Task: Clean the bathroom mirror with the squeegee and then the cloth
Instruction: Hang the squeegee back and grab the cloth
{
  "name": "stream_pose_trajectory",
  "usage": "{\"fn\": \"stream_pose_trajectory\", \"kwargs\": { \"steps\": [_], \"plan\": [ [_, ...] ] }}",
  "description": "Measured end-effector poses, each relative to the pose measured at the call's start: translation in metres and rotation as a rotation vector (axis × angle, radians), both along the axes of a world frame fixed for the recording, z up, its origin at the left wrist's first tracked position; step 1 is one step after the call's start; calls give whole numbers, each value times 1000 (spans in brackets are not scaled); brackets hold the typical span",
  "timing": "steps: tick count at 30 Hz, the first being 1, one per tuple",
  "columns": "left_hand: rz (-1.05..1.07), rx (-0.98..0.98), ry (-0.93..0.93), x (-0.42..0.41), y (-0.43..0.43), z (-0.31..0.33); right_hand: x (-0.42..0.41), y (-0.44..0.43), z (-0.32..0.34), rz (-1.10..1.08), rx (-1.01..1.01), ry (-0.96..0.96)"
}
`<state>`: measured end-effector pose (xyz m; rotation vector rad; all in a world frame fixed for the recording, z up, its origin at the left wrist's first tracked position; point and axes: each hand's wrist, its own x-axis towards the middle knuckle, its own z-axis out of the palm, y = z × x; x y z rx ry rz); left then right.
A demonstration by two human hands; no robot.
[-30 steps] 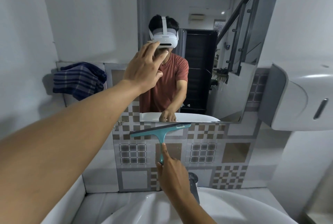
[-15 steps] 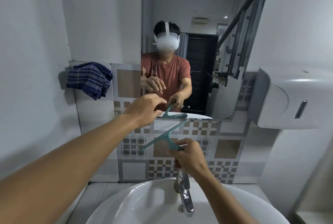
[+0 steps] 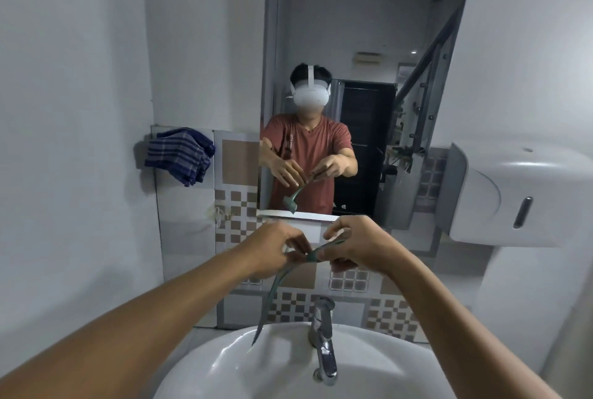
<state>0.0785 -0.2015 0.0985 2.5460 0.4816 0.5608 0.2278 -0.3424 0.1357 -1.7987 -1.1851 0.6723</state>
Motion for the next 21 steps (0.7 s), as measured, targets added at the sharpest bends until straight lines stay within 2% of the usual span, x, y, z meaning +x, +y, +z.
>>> {"fn": "stream_pose_trajectory", "kwargs": {
  "steps": [5, 14, 21],
  "plan": [
    [46, -176, -78, -15, -7, -1, -13, 2, 8, 59, 28, -58],
    [197, -308, -253, -47, -12, -5, -39, 27, -5, 59, 371, 106],
    [286, -323, -400, -71, -4, -14, -60, 65, -25, 114, 413, -38]
  ]
}}
